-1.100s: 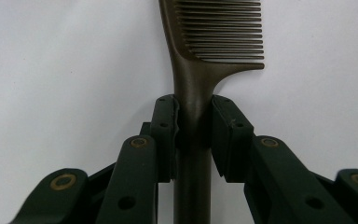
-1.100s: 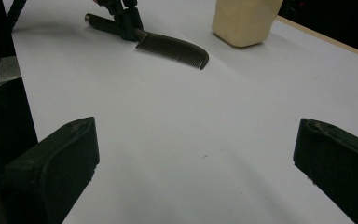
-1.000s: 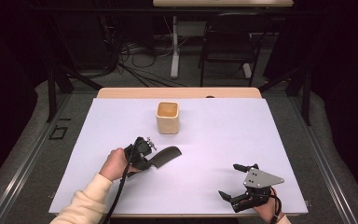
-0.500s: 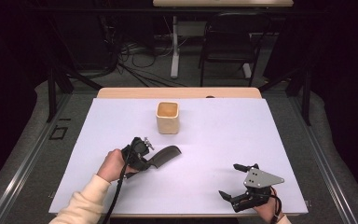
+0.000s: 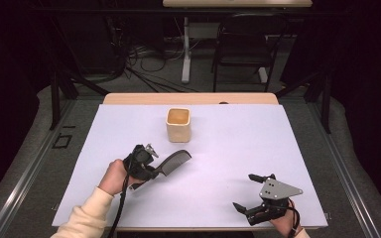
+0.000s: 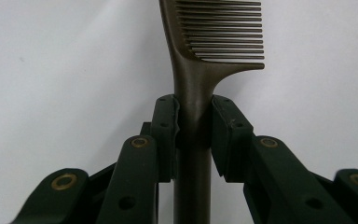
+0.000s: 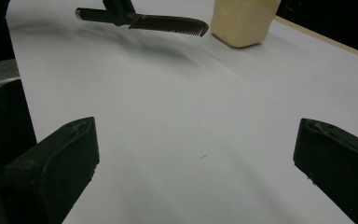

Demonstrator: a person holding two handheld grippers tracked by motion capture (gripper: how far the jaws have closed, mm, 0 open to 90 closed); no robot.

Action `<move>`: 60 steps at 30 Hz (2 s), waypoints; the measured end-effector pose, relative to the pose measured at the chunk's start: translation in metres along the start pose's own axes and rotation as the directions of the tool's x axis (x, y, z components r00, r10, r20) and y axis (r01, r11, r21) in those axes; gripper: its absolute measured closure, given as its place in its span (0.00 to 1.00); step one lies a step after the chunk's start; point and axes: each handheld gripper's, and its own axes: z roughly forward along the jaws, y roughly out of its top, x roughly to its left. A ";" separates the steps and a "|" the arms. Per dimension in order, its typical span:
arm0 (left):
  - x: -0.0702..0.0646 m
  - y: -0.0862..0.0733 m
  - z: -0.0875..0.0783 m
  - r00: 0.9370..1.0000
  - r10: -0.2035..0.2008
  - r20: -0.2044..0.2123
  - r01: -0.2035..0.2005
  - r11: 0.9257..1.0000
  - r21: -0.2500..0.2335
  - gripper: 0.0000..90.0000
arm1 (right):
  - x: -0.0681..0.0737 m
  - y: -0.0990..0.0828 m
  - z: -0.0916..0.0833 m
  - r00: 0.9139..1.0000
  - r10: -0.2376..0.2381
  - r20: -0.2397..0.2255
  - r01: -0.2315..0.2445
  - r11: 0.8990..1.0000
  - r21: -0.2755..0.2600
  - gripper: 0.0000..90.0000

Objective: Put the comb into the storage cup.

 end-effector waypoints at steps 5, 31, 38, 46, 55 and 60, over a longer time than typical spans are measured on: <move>0.000 -0.003 -0.003 1.000 -0.006 -0.006 0.006 1.000 -0.024 0.80 | 0.000 0.000 0.000 1.000 0.001 0.001 -0.001 1.000 0.001 0.00; 0.007 -0.013 -0.015 0.999 -0.041 -0.005 0.040 0.987 -0.156 0.80 | -0.001 0.000 0.001 1.000 0.003 0.000 -0.003 1.000 0.000 0.00; 0.007 -0.015 -0.018 0.998 -0.055 -0.016 0.051 0.979 -0.196 0.80 | 0.000 0.000 0.000 1.000 0.003 0.003 -0.003 1.000 -0.001 0.00; 0.009 -0.019 -0.023 0.997 -0.075 -0.030 0.067 0.971 -0.230 0.80 | 0.000 0.000 0.001 1.000 0.002 0.006 -0.002 1.000 0.002 0.00; 0.013 -0.022 -0.025 0.995 -0.090 -0.038 0.077 0.959 -0.274 0.80 | -0.001 0.000 0.002 1.000 0.008 0.009 -0.008 1.000 0.005 0.00; 0.015 -0.023 -0.028 0.995 -0.088 -0.044 0.071 0.953 -0.295 0.80 | -0.002 0.000 0.001 1.000 0.005 0.013 -0.005 1.000 0.005 0.00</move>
